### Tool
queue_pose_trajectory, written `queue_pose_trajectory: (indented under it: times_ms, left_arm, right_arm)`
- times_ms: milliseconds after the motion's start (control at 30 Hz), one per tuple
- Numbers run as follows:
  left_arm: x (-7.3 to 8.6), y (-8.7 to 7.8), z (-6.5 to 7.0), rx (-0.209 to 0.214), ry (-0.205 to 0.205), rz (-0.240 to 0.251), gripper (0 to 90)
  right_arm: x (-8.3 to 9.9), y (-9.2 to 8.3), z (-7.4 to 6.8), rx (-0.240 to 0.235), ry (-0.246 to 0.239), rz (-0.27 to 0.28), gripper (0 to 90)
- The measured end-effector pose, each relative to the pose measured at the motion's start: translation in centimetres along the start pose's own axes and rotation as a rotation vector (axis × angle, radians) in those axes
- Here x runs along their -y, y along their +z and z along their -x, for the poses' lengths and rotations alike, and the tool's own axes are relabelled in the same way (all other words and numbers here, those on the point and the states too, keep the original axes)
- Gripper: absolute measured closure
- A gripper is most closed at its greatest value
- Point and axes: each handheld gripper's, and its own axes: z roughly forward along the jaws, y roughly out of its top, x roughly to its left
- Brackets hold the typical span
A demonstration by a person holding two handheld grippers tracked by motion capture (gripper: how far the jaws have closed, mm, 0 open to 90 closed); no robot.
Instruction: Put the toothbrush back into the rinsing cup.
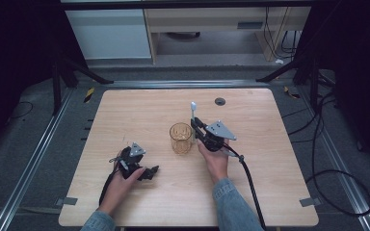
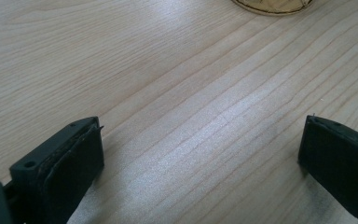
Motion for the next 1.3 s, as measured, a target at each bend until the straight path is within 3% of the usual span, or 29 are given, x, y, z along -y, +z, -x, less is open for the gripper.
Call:
queue_pose_trajectory:
  times_ms: [533, 1300]
  left_arm:
    - [0.00, 0.00, 0.00, 0.000, 0.000, 0.000, 0.0]
    - [0.00, 0.00, 0.00, 0.000, -0.001, 0.000, 0.0]
  right_arm:
    - [0.58, -0.04, -0.04, 0.001, -0.015, -0.012, 79.1]
    - [0.31, -0.11, 0.12, 0.000, 0.007, -0.046, 74.8]
